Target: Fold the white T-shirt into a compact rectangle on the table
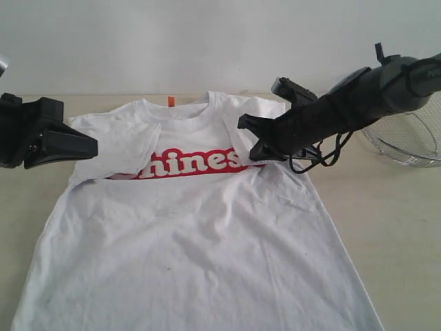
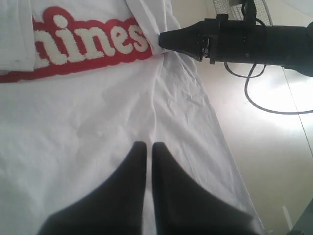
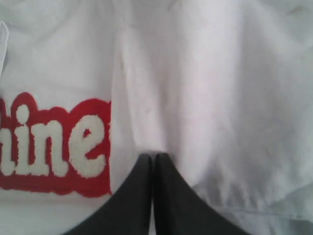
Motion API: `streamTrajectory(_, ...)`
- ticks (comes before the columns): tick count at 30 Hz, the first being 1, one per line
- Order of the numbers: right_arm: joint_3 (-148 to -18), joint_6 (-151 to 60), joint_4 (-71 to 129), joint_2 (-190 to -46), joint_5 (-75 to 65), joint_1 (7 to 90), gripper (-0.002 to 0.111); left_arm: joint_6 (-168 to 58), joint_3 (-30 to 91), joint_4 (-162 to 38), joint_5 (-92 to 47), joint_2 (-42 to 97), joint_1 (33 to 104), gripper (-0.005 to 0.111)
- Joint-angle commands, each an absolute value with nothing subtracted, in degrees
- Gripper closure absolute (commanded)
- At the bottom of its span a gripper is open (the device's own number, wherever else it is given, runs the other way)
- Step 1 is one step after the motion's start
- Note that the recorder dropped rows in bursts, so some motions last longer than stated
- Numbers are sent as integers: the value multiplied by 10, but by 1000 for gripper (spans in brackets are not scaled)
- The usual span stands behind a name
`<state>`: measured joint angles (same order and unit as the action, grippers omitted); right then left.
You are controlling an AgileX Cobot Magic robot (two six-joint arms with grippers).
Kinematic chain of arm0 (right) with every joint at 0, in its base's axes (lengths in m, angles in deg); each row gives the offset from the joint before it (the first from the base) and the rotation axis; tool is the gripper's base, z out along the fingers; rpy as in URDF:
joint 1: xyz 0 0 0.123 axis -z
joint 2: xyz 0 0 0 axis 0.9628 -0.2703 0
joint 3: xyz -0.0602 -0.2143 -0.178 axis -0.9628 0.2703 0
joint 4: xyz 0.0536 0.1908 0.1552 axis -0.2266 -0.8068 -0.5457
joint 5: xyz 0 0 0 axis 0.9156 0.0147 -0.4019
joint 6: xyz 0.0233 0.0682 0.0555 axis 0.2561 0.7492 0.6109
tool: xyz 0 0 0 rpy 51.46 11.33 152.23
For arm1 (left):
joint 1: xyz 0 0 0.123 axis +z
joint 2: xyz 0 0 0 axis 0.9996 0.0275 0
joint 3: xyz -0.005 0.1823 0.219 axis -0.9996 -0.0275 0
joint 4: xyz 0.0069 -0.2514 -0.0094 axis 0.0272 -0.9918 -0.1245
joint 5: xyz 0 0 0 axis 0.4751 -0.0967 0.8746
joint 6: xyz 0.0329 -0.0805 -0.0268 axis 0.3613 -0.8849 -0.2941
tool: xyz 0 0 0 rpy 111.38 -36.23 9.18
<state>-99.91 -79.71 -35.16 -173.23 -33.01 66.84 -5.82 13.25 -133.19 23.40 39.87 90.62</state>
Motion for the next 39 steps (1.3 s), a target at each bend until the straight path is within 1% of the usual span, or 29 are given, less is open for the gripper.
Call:
streamTrajectory(1,-996,-804,-348,-1734,-331,670,108,-54,131,-1329,242,400,905,102)
streamTrajectory(4,-995,-793,-328,-1696,-357,678,108,-57,131,-1317,256,399,906,102)
streamTrajectory(6,-976,-780,-317,-1646,-359,693,108,-77,131,-1295,260,386,917,102)
streamTrajectory(9,-916,-781,-284,-1551,-376,726,108,-111,131,-1263,261,344,957,102)
streamTrajectory(13,-844,-771,-280,-1487,-403,752,108,-155,131,-1193,273,310,991,102)
streamTrajectory(15,-825,-770,-270,-1459,-450,760,108,-197,131,-1144,272,299,999,102)
streamTrajectory(16,-823,-764,-221,-1437,-508,760,108,-237,131,-1097,275,293,1006,102)
streamTrajectory(17,-823,-750,-188,-1425,-536,760,108,-256,131,-1074,285,293,1008,102)
streamTrajectory(18,-823,-709,-125,-1402,-578,760,108,-295,134,-1019,326,288,1008,102)
streamTrajectory(20,-823,-687,-29,-1371,-617,760,108,-316,130,-997,381,273,1008,102)
streamTrajectory(21,-823,-679,-20,-1361,-622,760,108,-316,127,-999,385,264,1008,102)
streamTrajectory(23,-823,-677,-23,-1333,-627,757,108,-282,102,-1093,368,216,1008,102)
streamTrajectory(24,-816,-687,-23,-1310,-626,749,108,-271,72,-1166,359,167,1008,102)
streamTrajectory(25,-806,-690,-23,-1300,-619,745,108,-277,58,-1176,359,148,1008,102)
streamTrajectory(27,-774,-690,-23,-1271,-599,736,108,-292,24,-1171,361,101,1008,102)
streamTrajectory(29,-716,-693,-37,-1232,-571,737,108,-327,-18,-1140,363,37,1008,102)
streamTrajectory(30,-673,-698,-38,-1203,-547,737,108,-342,-38,-1133,359,-10,1008,102)
streamTrajectory(32,-599,-696,-42,-1162,-518,737,108,-349,-54,-1130,359,-60,1008,102)
streamTrajectory(36,-521,-696,-42,-1112,-498,737,108,-369,-69,-1086,364,-84,1008,102)
streamTrajectory(39,-495,-696,-42,-1081,-488,737,108,-402,-83,-1064,363,-82,1008,102)
